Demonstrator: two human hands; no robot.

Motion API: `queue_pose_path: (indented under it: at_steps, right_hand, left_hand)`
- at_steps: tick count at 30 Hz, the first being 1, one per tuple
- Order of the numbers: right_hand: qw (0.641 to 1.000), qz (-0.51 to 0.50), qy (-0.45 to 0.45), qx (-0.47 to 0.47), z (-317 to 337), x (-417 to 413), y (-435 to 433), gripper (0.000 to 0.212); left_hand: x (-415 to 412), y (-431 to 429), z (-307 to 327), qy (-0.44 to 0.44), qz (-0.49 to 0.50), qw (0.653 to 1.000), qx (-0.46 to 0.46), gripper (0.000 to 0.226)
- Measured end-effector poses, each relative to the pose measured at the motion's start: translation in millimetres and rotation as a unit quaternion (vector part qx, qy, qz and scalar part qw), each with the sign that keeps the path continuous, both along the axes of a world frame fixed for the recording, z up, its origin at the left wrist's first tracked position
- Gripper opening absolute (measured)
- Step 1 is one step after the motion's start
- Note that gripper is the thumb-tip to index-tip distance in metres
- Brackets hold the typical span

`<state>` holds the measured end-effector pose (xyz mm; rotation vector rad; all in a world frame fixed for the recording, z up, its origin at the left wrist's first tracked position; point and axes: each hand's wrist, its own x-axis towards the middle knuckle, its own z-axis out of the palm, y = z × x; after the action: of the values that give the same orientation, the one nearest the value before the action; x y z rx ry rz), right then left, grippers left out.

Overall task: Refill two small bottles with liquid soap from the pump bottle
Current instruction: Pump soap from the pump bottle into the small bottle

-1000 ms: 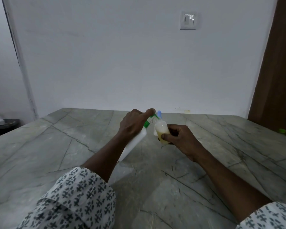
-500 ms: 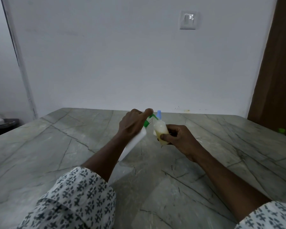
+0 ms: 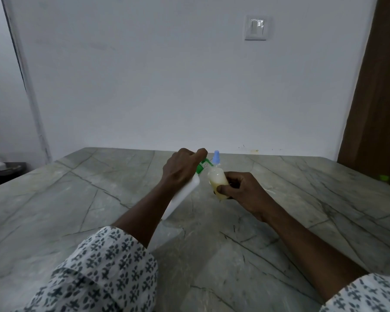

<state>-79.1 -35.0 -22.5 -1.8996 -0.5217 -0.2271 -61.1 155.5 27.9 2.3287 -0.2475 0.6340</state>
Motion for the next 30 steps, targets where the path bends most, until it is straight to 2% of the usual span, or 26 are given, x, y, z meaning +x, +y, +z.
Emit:
queue_pose_path:
  at_steps: [4, 7, 10, 12, 16, 21, 24, 26, 30]
  right_hand:
    - [1.0, -0.008, -0.005, 0.009, 1.7, -0.4, 0.1, 0.04]
    - [1.0, -0.013, -0.007, 0.027, 3.6, -0.3, -1.1, 0.041]
    - [0.999, -0.011, -0.007, 0.034, 4.1, -0.6, -1.3, 0.041]
    - [0.999, -0.012, -0.007, 0.033, 4.0, -0.6, -1.1, 0.041]
    - [1.0, -0.014, -0.009, 0.025, 3.2, 0.5, -1.1, 0.043]
    - [1.0, -0.012, -0.01, -0.007, 0.5, 0.0, -0.1, 0.039]
    - [1.0, -0.01, -0.011, -0.005, 1.4, -0.9, 0.4, 0.039]
    - [1.0, -0.009, -0.008, 0.007, 2.5, -1.5, 0.5, 0.039]
    - [1.0, -0.011, -0.006, 0.025, 4.1, -1.2, -0.9, 0.04]
  left_hand:
    - [-0.5, 2.6, -1.2, -0.007, -0.017, 1.0, 0.012, 0.061]
    - [-1.4, 3.5, -1.0, -0.005, -0.03, 0.999, -0.018, 0.08]
    - [-2.7, 1.1, 1.2, 0.0, -0.037, 0.998, -0.054, 0.085]
    - [-4.7, 1.3, 2.1, -0.002, -0.046, 0.997, -0.056, 0.082]
    - [-5.3, 3.5, 0.8, -0.009, -0.041, 0.999, -0.008, 0.053]
    - [-1.4, 0.1, 0.1, -0.016, -0.019, 1.0, -0.01, 0.074]
    - [-4.9, 1.8, -0.3, -0.026, -0.016, 0.999, 0.022, 0.063]
    - [-6.0, 2.7, -1.0, -0.031, -0.019, 0.999, 0.013, 0.059]
    - [-5.0, 2.6, 0.6, -0.015, -0.027, 1.0, -0.003, 0.091]
